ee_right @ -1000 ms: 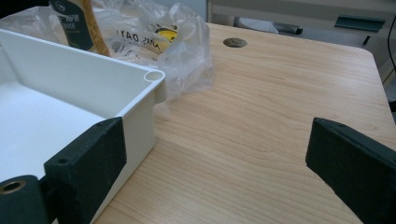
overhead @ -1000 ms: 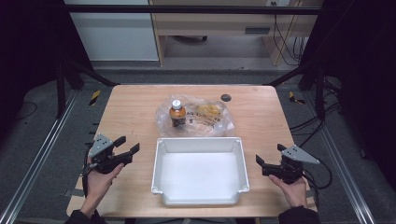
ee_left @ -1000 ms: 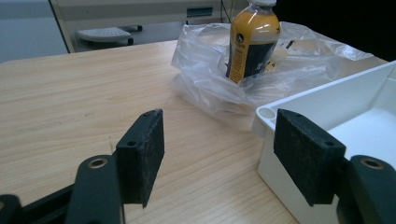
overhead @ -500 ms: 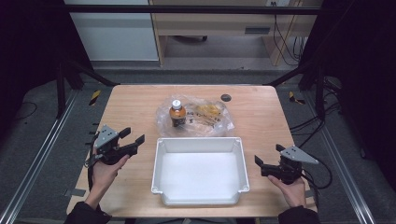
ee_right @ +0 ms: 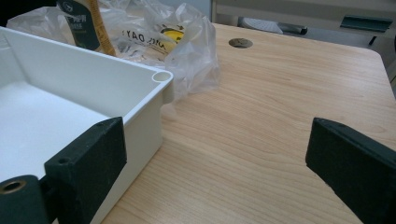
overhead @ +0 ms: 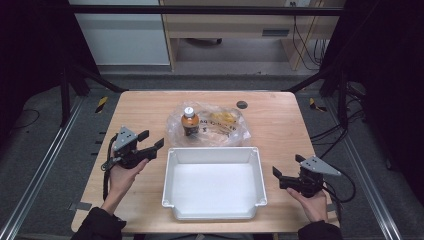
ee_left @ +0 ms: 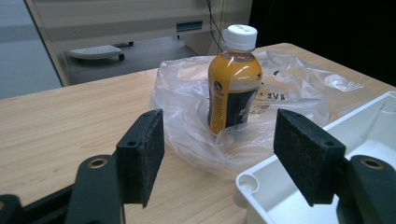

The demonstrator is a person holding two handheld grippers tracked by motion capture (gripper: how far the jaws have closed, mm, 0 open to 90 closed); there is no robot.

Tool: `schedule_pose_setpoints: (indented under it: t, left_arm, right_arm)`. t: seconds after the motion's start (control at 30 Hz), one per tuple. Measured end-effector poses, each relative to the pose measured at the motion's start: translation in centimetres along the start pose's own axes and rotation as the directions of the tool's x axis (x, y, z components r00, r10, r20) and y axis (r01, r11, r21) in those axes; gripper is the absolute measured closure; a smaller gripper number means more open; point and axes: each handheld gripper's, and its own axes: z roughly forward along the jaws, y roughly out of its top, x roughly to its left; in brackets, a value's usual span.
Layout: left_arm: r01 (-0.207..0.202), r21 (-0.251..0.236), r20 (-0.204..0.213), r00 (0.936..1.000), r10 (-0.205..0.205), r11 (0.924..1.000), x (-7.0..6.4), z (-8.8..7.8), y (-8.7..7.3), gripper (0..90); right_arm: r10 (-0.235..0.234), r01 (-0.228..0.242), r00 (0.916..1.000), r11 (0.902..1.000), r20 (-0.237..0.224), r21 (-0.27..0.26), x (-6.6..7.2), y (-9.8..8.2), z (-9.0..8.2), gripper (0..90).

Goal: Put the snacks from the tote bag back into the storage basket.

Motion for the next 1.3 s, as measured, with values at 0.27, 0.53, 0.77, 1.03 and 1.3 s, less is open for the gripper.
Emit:
schedule_pose_setpoints:
  t: [0.27, 0.53, 0.77, 1.03, 1.3]
  left_arm:
    - [-0.016, -0.004, 0.003, 0.9999, 0.016, 0.9999, -0.5, 1.2, 0.8, 33.6]
    - [-0.042, -0.011, -0.002, 0.9991, 0.042, 0.9991, -1.2, 2.4, 2.0, 33.7]
    - [-0.05, -0.008, -0.003, 0.9988, 0.05, 0.9987, -1.6, 3.4, 2.6, 33.8]
    - [-0.054, -0.005, -0.001, 0.9986, 0.054, 0.9985, -2.0, 4.7, 2.9, 34.0]
    - [-0.046, -0.005, -0.004, 0.9989, 0.046, 0.9989, -1.9, 5.6, 3.3, 34.0]
  right_arm:
    - [0.003, -0.003, 1.0, 1.0, -0.003, 0.0, 0.0, 0.0, 0.0, 5.6]
    - [0.003, -0.003, 1.0, 1.0, -0.003, 0.0, 0.0, 0.0, 0.0, 5.6]
    - [0.0, 0.0, 1.0, 1.0, -0.003, 0.001, 0.0, 0.0, 0.0, 5.6]
    - [0.001, -0.001, 1.0, 1.0, -0.004, 0.0, 0.0, 0.1, 0.0, 5.6]
    - [0.002, -0.002, 1.0, 1.0, -0.007, -0.001, 0.0, 0.1, 0.0, 5.7]
